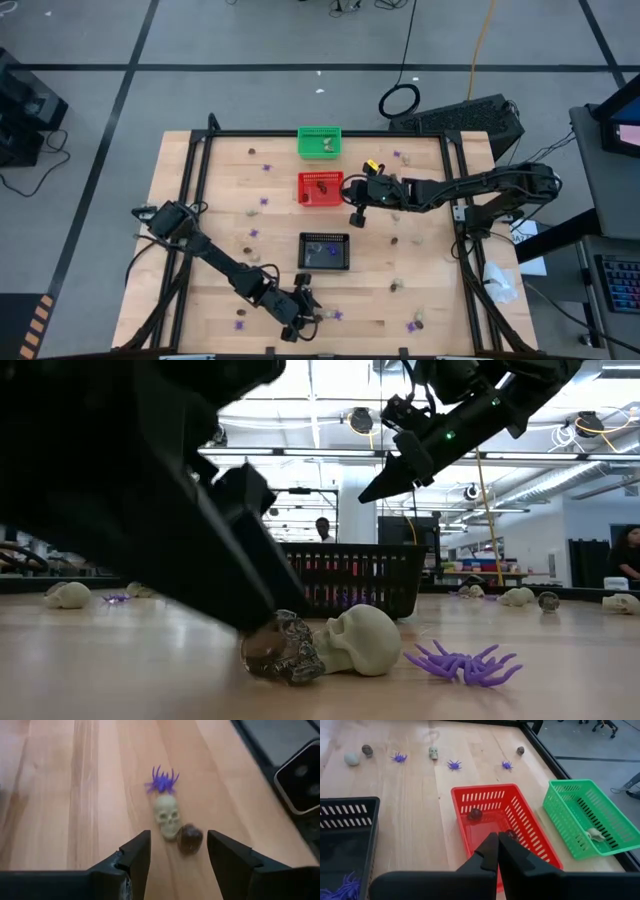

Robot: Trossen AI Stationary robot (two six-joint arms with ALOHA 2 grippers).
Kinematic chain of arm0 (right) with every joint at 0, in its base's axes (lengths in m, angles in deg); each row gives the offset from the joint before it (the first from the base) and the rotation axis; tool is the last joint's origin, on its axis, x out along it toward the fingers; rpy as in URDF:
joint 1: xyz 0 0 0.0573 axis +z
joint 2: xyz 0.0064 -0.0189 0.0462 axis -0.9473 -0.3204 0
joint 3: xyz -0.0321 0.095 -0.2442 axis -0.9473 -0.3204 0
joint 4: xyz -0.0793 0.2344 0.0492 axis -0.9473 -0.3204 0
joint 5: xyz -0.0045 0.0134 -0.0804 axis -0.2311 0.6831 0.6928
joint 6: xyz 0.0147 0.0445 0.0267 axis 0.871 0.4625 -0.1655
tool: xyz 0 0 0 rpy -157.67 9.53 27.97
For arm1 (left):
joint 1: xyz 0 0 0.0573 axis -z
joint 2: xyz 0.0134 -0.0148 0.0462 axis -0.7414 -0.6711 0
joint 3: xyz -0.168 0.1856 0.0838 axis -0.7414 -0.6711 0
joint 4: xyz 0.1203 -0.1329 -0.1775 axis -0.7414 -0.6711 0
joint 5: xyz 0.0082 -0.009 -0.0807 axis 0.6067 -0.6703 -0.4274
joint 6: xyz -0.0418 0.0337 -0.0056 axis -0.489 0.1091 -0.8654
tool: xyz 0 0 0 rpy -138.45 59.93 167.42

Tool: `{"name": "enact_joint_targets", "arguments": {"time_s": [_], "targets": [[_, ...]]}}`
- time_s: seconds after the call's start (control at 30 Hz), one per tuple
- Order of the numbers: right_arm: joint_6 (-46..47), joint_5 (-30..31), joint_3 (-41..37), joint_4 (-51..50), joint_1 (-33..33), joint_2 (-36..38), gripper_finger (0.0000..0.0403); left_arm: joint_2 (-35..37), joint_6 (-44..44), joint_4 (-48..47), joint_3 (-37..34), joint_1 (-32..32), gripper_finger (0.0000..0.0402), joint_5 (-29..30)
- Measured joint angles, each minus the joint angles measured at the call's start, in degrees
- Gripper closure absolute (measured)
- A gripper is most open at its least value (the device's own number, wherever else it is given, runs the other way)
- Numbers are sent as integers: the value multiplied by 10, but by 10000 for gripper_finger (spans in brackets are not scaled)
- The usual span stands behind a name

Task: Sort Halloween decoration
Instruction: Put the black skull toy into the red basket

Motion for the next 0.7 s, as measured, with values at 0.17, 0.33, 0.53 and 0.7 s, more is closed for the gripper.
{"name": "enact_joint_targets", "arguments": {"time_s": [0.17, 0.33, 0.53, 0.7], "targets": [[0, 0, 0, 0, 0, 0, 403, -1, -6, 12, 0, 2, 214, 2], [0, 0, 0, 0, 0, 0, 403, -7, -13, 22, 0, 2, 214, 2], [0, 0, 0, -1, 0, 0, 403, -20, -14, 43, 0, 2, 214, 3], [0, 0, 0, -1, 0, 0, 403, -27, -14, 48, 0, 2, 218, 2]]}}
